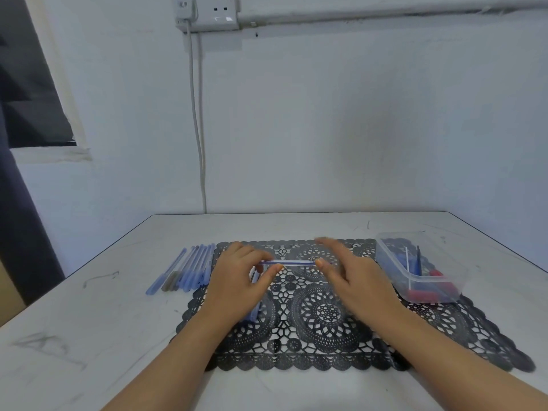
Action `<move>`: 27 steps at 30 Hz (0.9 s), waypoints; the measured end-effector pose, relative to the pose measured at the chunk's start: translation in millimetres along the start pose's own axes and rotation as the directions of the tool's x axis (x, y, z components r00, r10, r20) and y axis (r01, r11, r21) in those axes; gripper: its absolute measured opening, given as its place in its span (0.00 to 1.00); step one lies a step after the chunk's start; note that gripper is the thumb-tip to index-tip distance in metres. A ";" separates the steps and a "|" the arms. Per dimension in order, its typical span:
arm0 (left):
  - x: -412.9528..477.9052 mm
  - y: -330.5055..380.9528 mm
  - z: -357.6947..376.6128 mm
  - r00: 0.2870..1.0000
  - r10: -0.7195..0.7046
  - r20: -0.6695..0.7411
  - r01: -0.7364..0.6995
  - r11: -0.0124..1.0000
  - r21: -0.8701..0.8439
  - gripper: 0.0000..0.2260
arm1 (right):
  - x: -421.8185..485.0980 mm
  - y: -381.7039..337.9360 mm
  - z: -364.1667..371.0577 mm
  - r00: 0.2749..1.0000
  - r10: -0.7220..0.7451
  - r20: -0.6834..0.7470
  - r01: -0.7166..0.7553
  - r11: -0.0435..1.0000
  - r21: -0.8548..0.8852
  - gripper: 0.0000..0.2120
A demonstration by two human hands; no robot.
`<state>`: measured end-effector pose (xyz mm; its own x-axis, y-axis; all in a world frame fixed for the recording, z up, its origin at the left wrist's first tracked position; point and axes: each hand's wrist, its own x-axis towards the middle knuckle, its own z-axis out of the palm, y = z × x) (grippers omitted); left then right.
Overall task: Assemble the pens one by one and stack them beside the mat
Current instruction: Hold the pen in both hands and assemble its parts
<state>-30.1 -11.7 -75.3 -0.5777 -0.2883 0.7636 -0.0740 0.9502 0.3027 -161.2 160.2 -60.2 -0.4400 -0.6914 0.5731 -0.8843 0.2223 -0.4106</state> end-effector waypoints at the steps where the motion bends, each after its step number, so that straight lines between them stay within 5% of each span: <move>1: 0.1 -0.1 0.1 1.000 -0.003 0.000 0.003 1.000 0.001 0.14 | 0.1 -0.4 0.0 1.000 0.013 -0.024 -0.012 1.000 0.018 0.20; 7: 1.7 -4.2 0.4 0.998 -0.046 -0.047 0.048 0.998 0.039 0.16 | -0.8 -2.0 -0.6 0.994 0.078 -0.078 -0.061 0.978 0.198 0.22; 11: 1.7 -7.4 1.1 0.996 -0.071 -0.048 0.073 0.997 0.039 0.17 | 4.3 4.2 1.8 0.996 0.092 -0.001 -0.091 0.991 0.095 0.26; 19: 1.9 -9.1 2.2 0.994 -0.092 -0.060 0.095 0.995 0.041 0.17 | 4.7 4.3 3.3 0.978 0.119 0.173 -0.129 0.990 0.048 0.03; 27: 2.0 -9.6 1.9 0.994 -0.099 -0.050 0.101 0.994 0.041 0.18 | 6.9 7.3 6.6 0.956 0.110 0.271 -0.093 0.993 -0.076 0.10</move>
<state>-32.2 -21.3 -77.8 -0.5261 -0.3861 0.7577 -0.1647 0.9204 0.3547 -169.7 152.5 -63.8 -0.4757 -0.8229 0.3106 -0.8490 0.3373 -0.4067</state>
